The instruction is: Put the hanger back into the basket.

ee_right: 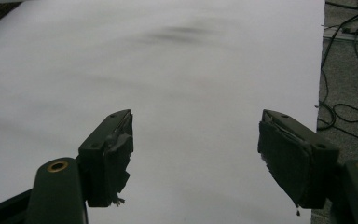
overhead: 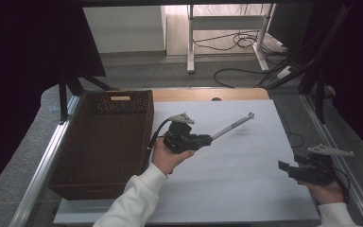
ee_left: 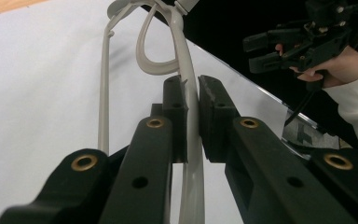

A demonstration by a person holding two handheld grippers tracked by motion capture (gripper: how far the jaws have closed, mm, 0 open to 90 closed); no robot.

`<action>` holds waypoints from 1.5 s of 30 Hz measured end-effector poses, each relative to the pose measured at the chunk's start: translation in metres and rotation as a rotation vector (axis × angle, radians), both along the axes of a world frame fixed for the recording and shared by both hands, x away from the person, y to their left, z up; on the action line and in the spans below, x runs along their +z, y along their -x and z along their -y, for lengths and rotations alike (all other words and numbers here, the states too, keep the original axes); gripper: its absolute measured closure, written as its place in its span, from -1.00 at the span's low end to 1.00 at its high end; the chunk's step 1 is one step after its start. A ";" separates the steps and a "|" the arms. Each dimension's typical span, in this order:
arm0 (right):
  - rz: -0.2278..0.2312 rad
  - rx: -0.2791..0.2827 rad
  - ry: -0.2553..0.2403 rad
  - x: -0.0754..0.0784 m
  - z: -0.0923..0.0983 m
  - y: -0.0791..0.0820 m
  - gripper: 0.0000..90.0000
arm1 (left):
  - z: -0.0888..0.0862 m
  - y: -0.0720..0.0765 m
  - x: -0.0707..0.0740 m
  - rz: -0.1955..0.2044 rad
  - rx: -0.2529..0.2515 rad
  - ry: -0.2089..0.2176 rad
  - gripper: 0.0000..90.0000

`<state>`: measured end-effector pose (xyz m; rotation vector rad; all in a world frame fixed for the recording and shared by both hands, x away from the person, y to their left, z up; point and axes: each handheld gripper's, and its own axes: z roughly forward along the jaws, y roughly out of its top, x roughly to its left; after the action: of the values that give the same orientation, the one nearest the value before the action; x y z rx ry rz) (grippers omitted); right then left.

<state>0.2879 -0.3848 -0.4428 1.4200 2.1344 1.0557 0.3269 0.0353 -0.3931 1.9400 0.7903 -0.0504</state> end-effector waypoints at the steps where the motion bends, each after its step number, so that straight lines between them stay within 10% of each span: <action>1: 0.000 0.000 -0.001 0.000 0.000 0.000 -0.40 | -0.002 0.000 0.001 0.000 0.002 0.001 0.84; 25: -0.003 -0.001 0.000 0.000 -0.001 -0.001 -0.40 | -0.074 0.013 0.038 0.043 0.095 0.066 0.84; 45: -0.010 -0.004 0.006 -0.002 -0.001 -0.002 -0.40 | -0.186 0.048 0.055 0.091 0.260 0.133 0.84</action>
<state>0.2898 -0.3834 -0.4452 1.4296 2.1385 1.0420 0.2784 0.2216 -0.3385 1.6894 0.9476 0.1378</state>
